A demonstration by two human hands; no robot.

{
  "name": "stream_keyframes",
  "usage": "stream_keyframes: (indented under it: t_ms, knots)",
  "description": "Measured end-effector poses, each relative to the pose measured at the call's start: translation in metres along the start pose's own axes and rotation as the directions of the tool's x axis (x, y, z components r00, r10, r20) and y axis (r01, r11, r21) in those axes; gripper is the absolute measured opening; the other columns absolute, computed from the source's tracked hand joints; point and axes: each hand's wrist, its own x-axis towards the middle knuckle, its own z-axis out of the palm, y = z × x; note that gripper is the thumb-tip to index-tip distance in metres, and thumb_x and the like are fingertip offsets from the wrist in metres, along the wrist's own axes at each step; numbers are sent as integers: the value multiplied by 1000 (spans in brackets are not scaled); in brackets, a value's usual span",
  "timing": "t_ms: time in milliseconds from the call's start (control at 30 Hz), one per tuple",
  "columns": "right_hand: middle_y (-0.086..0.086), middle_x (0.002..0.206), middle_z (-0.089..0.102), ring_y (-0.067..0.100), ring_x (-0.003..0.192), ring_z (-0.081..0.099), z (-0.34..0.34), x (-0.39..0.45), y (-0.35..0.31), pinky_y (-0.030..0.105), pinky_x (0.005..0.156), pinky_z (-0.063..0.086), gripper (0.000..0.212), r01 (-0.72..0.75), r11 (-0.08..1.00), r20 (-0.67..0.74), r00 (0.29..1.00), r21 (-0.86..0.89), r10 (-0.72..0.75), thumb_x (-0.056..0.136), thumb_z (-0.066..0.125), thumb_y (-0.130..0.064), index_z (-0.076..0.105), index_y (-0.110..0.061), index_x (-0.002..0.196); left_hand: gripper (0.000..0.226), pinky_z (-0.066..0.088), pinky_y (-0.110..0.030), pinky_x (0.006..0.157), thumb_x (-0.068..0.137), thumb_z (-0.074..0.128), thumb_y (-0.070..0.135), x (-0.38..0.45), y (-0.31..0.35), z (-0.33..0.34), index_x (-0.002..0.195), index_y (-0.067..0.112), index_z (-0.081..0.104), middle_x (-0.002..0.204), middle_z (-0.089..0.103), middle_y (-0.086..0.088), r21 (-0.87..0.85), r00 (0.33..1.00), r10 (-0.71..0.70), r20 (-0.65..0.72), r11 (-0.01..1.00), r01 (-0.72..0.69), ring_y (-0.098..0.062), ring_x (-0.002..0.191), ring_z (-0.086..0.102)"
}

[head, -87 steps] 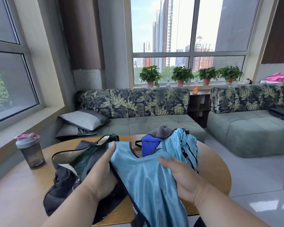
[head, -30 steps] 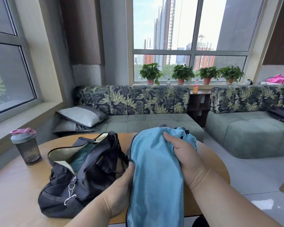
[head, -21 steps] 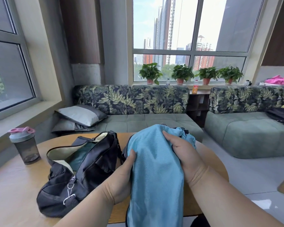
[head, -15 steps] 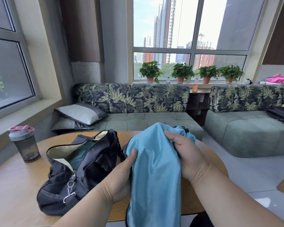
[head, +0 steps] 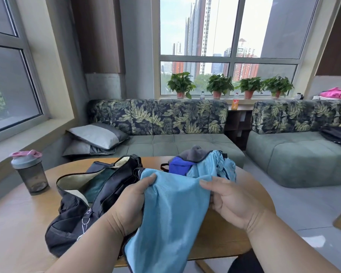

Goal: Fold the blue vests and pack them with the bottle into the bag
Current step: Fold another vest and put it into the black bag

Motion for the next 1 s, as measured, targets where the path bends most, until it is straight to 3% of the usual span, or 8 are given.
stream_keyframes:
  t_ms: [100,200,300,500,567,733,867,1000]
  knots:
    - [27,137,65,37,126,64,-2,-1,4,45,105,54,50,92,966,-26,996,242,-89,93,67,-18,62,7,136,41,54,-45,96,102,54,25,-2,3,-2,121,-6,74,121,73,-27,31,1000,2,14,1000,-3,-36,101,76]
    - [27,138,65,40,131,61,1,-7,13,53,113,47,46,75,919,-57,997,387,-57,96,59,-19,65,2,137,38,54,-46,101,106,50,20,-2,-2,-4,116,-6,76,121,73,-27,132,1000,22,-8,991,-21,-38,109,74]
    - [29,132,67,44,126,64,7,-17,25,56,111,49,42,-23,960,-32,999,278,33,94,62,-13,68,6,131,34,51,-49,109,107,53,18,1,-11,-7,114,-6,76,119,75,-25,212,999,38,-37,977,-29,-38,113,72]
    - [30,123,71,42,108,73,8,-19,21,45,85,63,39,57,958,-102,994,282,-29,91,64,-12,71,5,125,35,45,-44,110,107,56,27,2,-12,-16,116,3,79,121,76,-18,206,994,9,-105,979,13,-37,117,71]
    - [31,126,69,43,113,71,10,-21,20,47,89,63,43,53,950,-78,997,308,-31,89,66,-14,70,6,127,35,41,-46,107,107,55,30,0,-12,-17,116,7,80,123,76,-17,218,995,-5,-95,976,25,-40,122,67]
    - [28,143,60,43,132,61,15,-29,22,52,101,57,87,-49,906,110,994,421,2,60,99,-18,65,3,137,35,51,-42,106,109,50,22,-12,-17,-11,124,0,73,123,76,-16,143,998,-30,-47,989,37,-28,114,74]
    - [28,137,64,41,119,69,16,-39,21,48,88,62,85,-45,911,169,985,409,-27,50,102,-18,72,3,126,39,49,-42,106,110,47,28,-17,-27,-7,131,5,71,129,74,-13,93,997,-80,7,993,79,-27,116,73]
    - [29,130,68,41,109,74,25,-45,18,46,80,63,83,-48,908,184,982,416,-33,45,102,-17,75,4,120,49,36,-47,122,108,42,44,-22,-40,3,142,17,64,142,68,-8,102,982,-150,118,985,138,-26,131,64]
